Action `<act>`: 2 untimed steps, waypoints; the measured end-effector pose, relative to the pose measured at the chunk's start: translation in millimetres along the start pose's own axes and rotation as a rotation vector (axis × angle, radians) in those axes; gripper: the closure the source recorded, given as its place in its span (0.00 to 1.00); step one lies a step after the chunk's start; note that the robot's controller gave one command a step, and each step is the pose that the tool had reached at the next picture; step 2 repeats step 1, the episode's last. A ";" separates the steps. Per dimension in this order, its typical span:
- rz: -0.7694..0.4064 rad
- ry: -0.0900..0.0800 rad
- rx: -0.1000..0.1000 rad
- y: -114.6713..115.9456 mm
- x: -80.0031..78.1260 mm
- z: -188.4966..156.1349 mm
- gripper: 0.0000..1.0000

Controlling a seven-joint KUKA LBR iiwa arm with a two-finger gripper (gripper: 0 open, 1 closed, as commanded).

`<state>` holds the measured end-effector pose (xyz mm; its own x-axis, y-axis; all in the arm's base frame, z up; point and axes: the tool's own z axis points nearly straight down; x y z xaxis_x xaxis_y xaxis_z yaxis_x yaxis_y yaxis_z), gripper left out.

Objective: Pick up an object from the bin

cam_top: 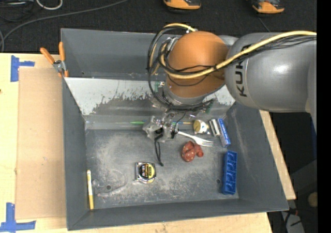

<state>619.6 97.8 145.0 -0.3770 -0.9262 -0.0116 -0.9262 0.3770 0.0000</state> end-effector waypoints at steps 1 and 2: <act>0.002 -0.002 0.002 -0.6 -0.6 -22.0 1.00; 0.002 -0.002 0.002 -0.6 -0.6 -22.0 1.00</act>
Offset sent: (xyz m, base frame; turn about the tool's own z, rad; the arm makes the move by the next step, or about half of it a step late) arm 0.0007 0.0000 0.0391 0.0011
